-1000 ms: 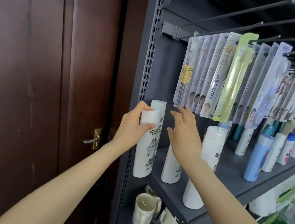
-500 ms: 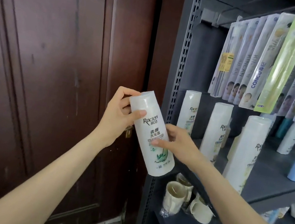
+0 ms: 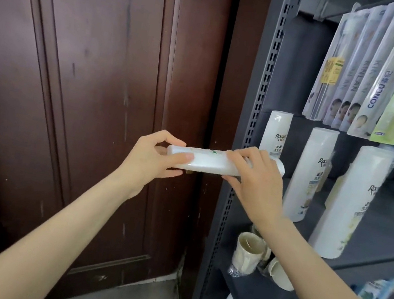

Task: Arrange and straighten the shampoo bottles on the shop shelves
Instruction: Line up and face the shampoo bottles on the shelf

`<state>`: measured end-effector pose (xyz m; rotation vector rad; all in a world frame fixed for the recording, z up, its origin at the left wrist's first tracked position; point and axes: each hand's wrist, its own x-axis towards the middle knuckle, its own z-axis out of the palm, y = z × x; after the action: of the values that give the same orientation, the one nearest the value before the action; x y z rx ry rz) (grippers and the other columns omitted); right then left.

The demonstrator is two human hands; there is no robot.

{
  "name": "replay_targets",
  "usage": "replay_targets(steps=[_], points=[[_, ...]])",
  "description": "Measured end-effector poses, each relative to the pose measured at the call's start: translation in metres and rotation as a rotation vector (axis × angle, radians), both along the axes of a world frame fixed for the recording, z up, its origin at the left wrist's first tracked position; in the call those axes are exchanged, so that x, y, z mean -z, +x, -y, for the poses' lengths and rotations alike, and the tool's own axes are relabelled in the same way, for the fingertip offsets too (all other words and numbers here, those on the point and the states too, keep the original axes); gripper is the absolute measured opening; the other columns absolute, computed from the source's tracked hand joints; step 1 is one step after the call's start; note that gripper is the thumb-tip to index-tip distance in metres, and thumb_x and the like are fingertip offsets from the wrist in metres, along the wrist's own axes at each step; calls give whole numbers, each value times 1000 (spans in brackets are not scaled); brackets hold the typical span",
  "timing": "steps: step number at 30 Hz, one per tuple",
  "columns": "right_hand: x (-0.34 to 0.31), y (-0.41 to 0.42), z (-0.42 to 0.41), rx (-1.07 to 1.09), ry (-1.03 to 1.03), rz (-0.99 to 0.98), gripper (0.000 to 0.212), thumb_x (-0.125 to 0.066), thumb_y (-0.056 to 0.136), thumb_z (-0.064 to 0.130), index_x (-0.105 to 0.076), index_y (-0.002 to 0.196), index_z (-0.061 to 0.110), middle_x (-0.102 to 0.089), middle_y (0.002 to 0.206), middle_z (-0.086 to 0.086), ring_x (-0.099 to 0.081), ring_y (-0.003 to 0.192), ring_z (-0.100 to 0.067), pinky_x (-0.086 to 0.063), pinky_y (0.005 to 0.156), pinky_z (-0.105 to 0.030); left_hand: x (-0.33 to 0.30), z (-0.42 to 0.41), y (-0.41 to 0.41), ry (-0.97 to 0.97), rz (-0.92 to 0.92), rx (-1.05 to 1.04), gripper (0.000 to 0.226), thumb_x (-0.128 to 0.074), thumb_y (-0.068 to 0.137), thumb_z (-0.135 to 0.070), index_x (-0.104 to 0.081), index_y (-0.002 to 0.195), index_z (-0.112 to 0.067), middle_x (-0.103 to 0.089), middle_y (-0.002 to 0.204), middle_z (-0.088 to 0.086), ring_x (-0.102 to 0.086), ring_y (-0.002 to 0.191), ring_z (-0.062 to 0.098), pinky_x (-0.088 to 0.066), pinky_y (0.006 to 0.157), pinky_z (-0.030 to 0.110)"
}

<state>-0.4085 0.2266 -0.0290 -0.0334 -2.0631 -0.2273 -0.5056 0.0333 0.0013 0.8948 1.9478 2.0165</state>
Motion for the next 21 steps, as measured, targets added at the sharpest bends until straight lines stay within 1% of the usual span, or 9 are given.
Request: replay_targets(steps=[2, 4, 9, 11, 13, 15, 17, 19, 21], points=[[1, 2, 3, 4, 15, -30, 46, -88, 59, 15, -66, 100, 8, -65, 93, -11, -61, 79, -30, -49, 65, -37, 3, 0, 1, 35, -12, -26, 22, -75, 75, -8, -65, 95, -10, -66, 104, 16, -68, 94, 23, -58, 73, 29], [-1, 2, 4, -5, 10, 5, 51, -88, 57, 16, -66, 102, 9, -64, 95, -10, -61, 82, -29, -50, 67, -37, 4, 3, 1, 91, -11, -22, 21, -73, 76, -4, -66, 94, -13, -66, 104, 14, -67, 97, 24, -58, 74, 30], [-8, 6, -5, -103, -74, 185, 64, -83, 63, 18, -58, 122, 18, -60, 117, -2, -57, 105, -23, -48, 81, -39, 7, 13, -4, 138, -59, 5, 20, -70, 78, -3, -65, 86, -20, -67, 101, 9, -66, 96, 25, -58, 75, 33], [-8, 9, -8, -100, -83, 190, 67, -83, 64, 19, -55, 125, 19, -57, 123, -1, -55, 110, -22, -47, 85, -38, 5, 17, -7, 138, -90, 30, 22, -71, 77, -3, -65, 84, -23, -67, 102, 11, -66, 95, 26, -58, 76, 35], [-7, 13, -11, -71, -76, 145, 68, -84, 62, 21, -53, 123, 19, -56, 124, -3, -51, 112, -21, -43, 88, -36, 1, 24, -9, 160, -112, 72, 25, -75, 72, -4, -66, 82, -26, -67, 102, 10, -65, 92, 24, -58, 74, 32], [-6, 18, -14, -58, -72, 74, 66, -85, 60, 20, -53, 118, 16, -57, 120, -6, -48, 110, -20, -42, 86, -35, -1, 31, -13, 204, -107, 93, 26, -76, 67, -7, -66, 83, -26, -68, 100, 7, -66, 90, 20, -57, 68, 26], [-6, 21, -16, -83, -53, 25, 63, -84, 63, 18, -51, 117, 15, -58, 120, -7, -49, 109, -21, -47, 84, -36, -1, 36, -15, 256, -84, 116, 22, -69, 68, -8, -65, 83, -23, -69, 98, 4, -66, 87, 18, -55, 64, 22], [-6, 21, -17, -104, -22, -6, 63, -82, 65, 16, -50, 119, 15, -58, 122, -8, -49, 111, -21, -51, 81, -37, 2, 37, -17, 274, -75, 141, 22, -67, 68, -6, -64, 84, -21, -68, 99, 3, -66, 87, 17, -55, 65, 22], [-6, 20, -16, -111, -19, -41, 62, -83, 65, 14, -54, 120, 13, -58, 122, -12, -47, 113, -22, -54, 76, -37, 5, 39, -18, 291, -61, 158, 23, -71, 66, -9, -64, 84, -21, -69, 101, 3, -67, 89, 18, -56, 69, 22]])
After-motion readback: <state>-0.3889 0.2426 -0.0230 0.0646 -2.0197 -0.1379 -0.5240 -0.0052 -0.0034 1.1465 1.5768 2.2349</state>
